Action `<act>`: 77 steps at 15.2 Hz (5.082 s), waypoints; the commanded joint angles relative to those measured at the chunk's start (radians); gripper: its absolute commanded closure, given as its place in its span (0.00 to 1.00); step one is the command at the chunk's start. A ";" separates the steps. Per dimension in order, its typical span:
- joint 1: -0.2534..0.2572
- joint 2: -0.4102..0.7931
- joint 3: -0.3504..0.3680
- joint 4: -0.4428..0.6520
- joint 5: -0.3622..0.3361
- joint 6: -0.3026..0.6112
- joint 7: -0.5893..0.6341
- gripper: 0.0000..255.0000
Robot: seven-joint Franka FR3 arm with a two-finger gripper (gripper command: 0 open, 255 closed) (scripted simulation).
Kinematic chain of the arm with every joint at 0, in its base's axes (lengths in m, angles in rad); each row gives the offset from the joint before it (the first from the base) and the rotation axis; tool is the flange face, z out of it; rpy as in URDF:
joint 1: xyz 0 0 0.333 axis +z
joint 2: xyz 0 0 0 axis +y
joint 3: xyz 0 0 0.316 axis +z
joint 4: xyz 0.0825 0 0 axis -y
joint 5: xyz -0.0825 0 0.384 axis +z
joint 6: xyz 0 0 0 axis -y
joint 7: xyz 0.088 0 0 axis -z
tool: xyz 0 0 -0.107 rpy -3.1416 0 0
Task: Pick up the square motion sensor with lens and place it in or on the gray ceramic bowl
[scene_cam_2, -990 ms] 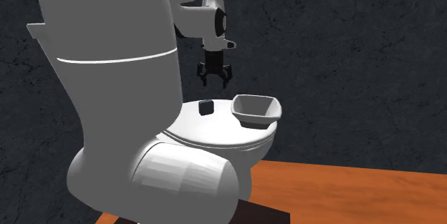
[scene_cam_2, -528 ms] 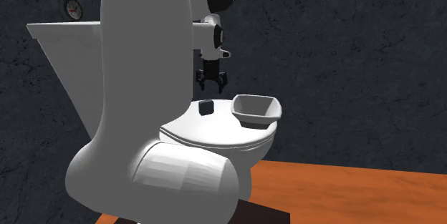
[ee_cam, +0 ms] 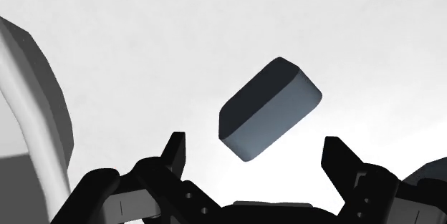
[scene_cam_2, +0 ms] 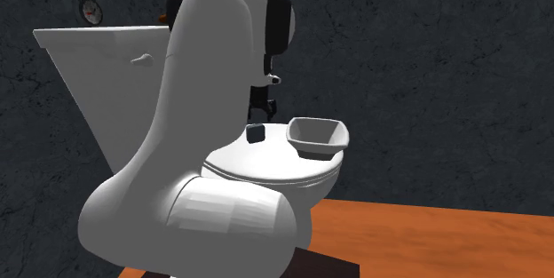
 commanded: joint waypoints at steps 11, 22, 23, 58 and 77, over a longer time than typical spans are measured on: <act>0.010 0.084 -0.006 0.013 -0.010 0.070 0.009 0.00; 0.010 0.084 -0.006 0.014 -0.010 0.070 0.009 1.00; 0.010 0.084 -0.006 0.014 -0.010 0.070 0.009 1.00; 0.007 -0.064 0.008 0.227 0.011 -0.290 0.003 1.00; -0.281 -0.149 -0.095 0.134 0.065 -0.288 -0.388 1.00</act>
